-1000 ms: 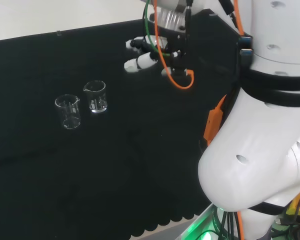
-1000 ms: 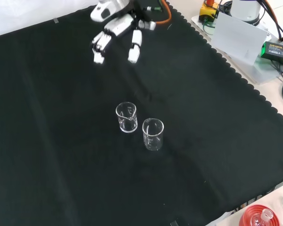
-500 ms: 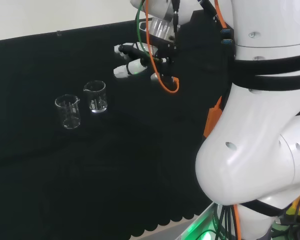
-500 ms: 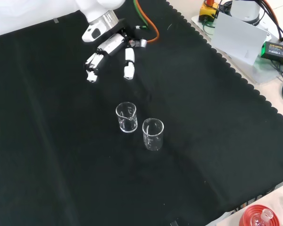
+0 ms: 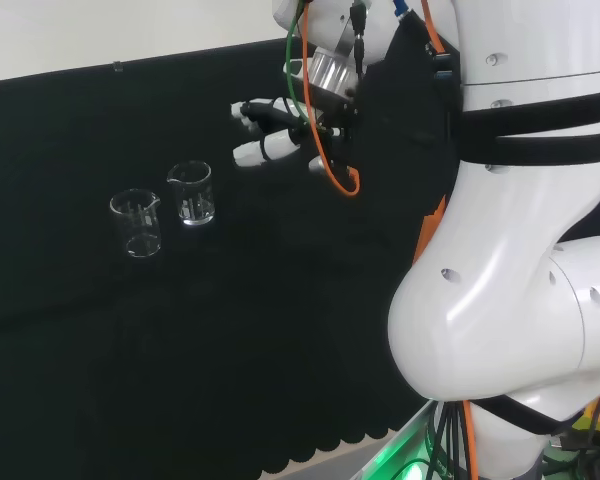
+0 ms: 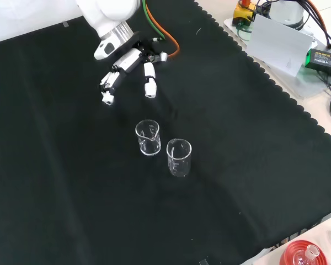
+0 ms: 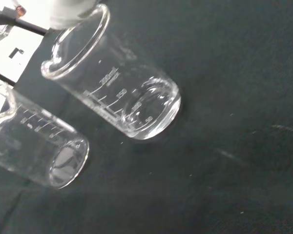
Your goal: Pick up the beaker on the right.
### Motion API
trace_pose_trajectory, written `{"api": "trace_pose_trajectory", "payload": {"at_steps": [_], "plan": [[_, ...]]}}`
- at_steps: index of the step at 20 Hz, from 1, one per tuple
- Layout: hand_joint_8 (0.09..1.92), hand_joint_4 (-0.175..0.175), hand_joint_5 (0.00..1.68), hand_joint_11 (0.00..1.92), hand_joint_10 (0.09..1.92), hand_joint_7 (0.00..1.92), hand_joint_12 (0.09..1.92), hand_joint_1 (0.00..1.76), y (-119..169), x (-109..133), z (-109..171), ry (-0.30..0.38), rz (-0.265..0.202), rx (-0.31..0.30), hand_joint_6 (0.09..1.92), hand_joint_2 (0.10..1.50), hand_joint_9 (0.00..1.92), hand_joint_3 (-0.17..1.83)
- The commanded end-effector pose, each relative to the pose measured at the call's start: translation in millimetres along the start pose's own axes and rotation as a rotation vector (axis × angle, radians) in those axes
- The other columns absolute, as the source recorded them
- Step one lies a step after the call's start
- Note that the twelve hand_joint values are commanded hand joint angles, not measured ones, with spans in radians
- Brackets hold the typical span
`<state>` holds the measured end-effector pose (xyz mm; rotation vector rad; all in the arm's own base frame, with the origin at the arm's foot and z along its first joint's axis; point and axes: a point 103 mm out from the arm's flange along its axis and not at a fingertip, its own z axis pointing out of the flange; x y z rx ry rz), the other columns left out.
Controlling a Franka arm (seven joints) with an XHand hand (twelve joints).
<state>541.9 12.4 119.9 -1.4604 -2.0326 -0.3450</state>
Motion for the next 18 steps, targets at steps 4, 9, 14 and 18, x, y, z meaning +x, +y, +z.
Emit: {"api": "trace_pose_trajectory", "payload": {"at_steps": [4,9,14,18], "plan": [[0.55,-0.051,0.16,0.00,0.65,0.14,1.20,0.72,-1,4,24,0.044,-0.035,0.002,0.09,0.74,0.27,0.06],[0.55,-0.050,0.17,0.00,0.65,0.13,1.19,0.73,1,5,36,0.047,-0.037,0.017,0.09,0.73,0.27,0.07],[0.55,-0.052,0.19,0.00,0.65,0.15,1.18,0.75,4,2,49,0.055,-0.028,0.026,0.09,0.73,0.27,0.08],[0.54,-0.052,0.21,0.00,0.64,0.13,1.14,0.77,9,1,59,0.071,-0.029,0.010,0.09,0.73,0.24,0.09]]}}
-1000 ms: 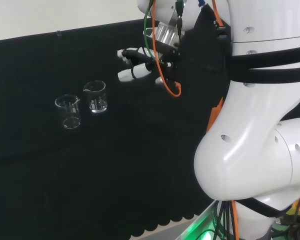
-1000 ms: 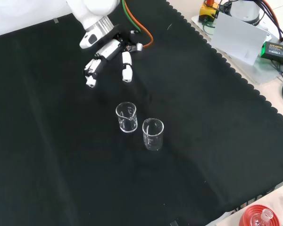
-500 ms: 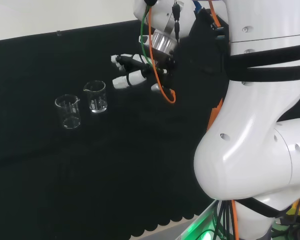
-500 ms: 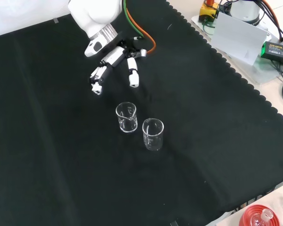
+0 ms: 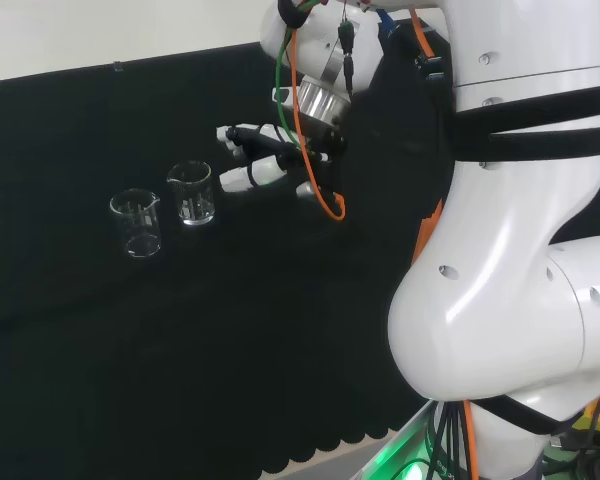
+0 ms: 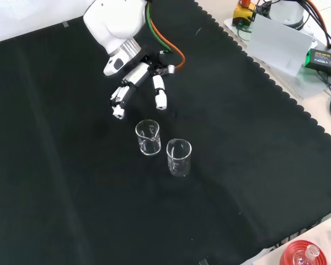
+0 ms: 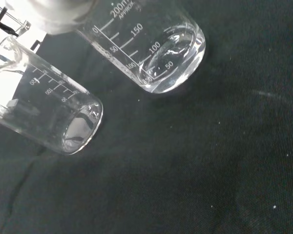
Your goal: Pick up the beaker on the right.
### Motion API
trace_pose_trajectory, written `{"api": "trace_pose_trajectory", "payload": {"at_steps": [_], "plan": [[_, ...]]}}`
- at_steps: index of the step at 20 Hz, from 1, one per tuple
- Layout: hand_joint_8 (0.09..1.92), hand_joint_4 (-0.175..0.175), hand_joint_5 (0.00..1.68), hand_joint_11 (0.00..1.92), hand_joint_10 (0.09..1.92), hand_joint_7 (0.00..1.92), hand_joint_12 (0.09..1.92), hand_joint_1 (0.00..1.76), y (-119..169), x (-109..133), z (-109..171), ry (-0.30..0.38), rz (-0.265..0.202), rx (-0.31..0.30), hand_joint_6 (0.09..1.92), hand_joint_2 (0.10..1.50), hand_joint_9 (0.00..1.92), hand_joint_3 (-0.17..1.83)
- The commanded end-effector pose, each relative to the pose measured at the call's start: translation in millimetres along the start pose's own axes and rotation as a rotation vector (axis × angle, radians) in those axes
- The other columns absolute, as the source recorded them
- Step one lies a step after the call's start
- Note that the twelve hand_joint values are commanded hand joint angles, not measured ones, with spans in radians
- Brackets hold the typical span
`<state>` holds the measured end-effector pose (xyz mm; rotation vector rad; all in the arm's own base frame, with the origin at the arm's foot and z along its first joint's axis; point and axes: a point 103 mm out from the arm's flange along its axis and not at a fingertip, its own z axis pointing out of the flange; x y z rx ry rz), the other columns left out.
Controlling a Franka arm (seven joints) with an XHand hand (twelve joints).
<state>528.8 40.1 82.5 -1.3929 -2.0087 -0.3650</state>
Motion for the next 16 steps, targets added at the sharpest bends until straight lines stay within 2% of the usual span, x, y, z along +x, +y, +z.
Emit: {"api": "trace_pose_trajectory", "payload": {"at_steps": [1,7,12,16], "plan": [[0.54,-0.052,0.21,0.00,0.64,0.12,1.14,0.78,8,-1,13,0.022,-0.003,-0.022,0.09,0.72,0.23,0.10],[0.52,-0.051,0.20,0.00,0.63,0.09,1.11,0.79,15,-1,25,0.043,-0.013,-0.031,0.09,0.71,0.20,0.13],[0.48,-0.050,0.18,0.00,0.63,0.08,1.10,0.83,20,-1,32,0.069,-0.018,-0.042,0.09,0.55,0.19,0.45],[0.48,-0.049,0.18,0.00,0.62,0.09,1.10,0.84,29,8,45,0.057,-0.041,-0.026,0.09,0.51,0.20,0.55]]}}
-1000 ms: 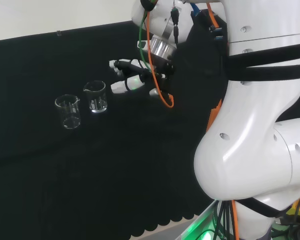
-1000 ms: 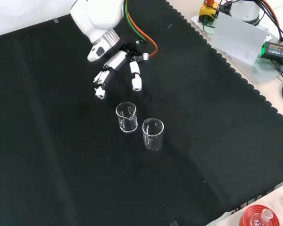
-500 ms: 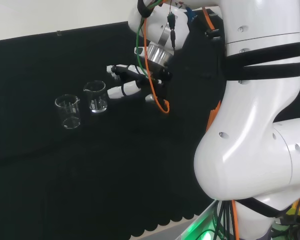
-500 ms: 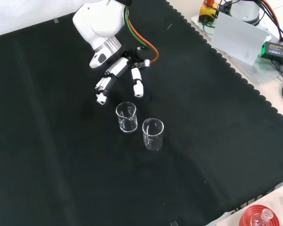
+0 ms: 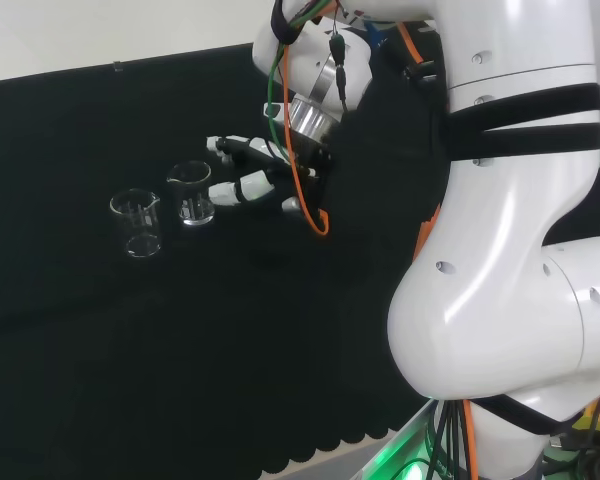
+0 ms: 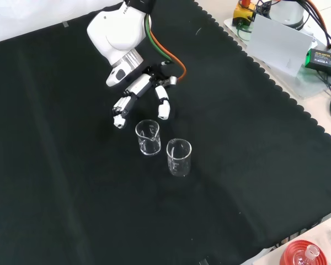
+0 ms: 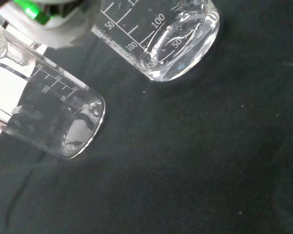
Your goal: Pick up the beaker on the right.
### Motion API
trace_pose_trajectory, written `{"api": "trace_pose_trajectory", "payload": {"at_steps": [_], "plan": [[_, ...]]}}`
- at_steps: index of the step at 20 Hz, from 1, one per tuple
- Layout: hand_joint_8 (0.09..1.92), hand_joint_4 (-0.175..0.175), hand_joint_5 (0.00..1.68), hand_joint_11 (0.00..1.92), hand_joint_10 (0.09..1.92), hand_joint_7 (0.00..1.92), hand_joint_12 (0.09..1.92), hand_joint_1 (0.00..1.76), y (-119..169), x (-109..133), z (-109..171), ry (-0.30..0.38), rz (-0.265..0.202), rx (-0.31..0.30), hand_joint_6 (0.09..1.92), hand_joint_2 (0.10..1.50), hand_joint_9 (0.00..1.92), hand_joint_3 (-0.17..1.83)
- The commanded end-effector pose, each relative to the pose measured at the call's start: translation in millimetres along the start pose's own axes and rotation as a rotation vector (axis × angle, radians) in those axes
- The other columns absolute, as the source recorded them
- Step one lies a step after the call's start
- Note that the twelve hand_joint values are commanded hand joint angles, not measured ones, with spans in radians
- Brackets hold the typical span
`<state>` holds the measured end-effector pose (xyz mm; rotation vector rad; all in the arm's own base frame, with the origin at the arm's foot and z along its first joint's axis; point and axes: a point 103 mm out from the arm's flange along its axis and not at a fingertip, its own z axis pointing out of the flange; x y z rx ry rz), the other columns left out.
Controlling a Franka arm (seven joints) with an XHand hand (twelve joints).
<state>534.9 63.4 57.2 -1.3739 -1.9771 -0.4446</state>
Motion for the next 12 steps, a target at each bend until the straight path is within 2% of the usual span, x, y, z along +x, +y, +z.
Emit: {"api": "trace_pose_trajectory", "payload": {"at_steps": [1,12], "plan": [[0.48,-0.049,0.18,0.00,0.62,0.09,1.10,0.84,9.5,8.2,15.8,0.005,-0.027,0.005,0.09,0.50,0.21,0.56],[0.50,-0.047,0.23,0.00,0.63,0.15,1.13,0.84,13.3,13.0,20.5,0.051,-0.017,-0.027,0.09,0.49,0.24,0.61]]}}
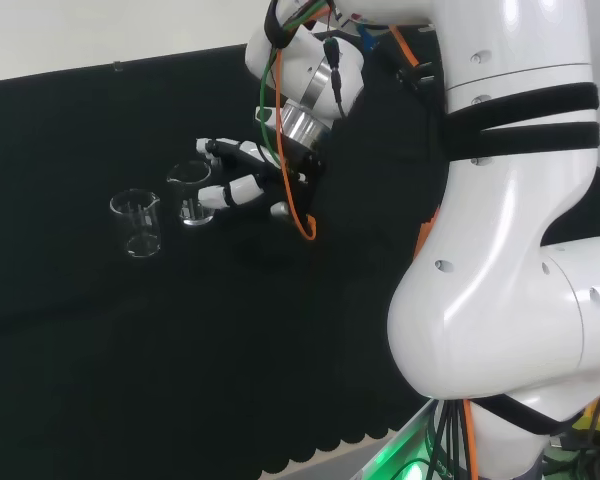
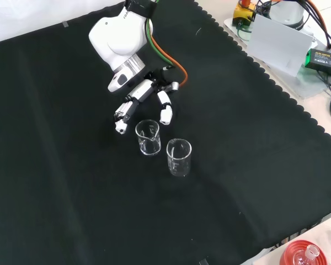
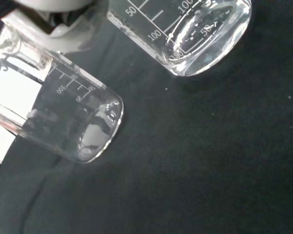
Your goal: Pick up the beaker on the right.
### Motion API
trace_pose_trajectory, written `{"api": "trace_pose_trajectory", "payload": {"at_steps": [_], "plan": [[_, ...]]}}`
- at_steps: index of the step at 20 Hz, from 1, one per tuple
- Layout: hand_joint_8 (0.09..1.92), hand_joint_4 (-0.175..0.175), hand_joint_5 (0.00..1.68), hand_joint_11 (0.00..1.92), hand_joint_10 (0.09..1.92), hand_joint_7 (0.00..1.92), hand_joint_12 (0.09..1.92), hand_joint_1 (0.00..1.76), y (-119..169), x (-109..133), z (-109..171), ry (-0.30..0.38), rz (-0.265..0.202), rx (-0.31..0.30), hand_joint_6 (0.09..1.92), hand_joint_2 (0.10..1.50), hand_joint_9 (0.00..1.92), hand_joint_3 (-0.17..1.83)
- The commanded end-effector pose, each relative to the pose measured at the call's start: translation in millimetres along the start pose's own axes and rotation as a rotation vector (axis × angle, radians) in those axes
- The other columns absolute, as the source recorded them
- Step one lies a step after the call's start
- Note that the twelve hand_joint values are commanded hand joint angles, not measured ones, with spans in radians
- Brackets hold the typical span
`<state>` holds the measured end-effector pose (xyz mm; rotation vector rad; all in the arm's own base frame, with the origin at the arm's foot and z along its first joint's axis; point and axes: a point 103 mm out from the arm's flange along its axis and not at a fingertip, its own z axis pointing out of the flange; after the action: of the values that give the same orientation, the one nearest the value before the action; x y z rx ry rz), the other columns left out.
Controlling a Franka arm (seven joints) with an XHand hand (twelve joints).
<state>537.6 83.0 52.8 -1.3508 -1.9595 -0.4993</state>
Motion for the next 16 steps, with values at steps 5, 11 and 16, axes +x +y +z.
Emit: {"api": "trace_pose_trajectory", "payload": {"at_steps": [5,11,16], "plan": [[0.50,-0.047,0.24,0.00,0.63,0.16,1.14,0.84,8,8,14,0.000,-0.004,0.012,0.09,0.48,0.25,0.62],[0.51,-0.047,0.26,0.00,0.63,0.17,1.15,0.84,16,14,22,0.011,-0.022,0.032,0.09,0.48,0.26,0.63],[0.51,-0.046,0.28,0.00,0.63,0.19,1.16,0.84,19,13,25,0.027,-0.022,0.027,0.09,0.47,0.27,0.63]]}}
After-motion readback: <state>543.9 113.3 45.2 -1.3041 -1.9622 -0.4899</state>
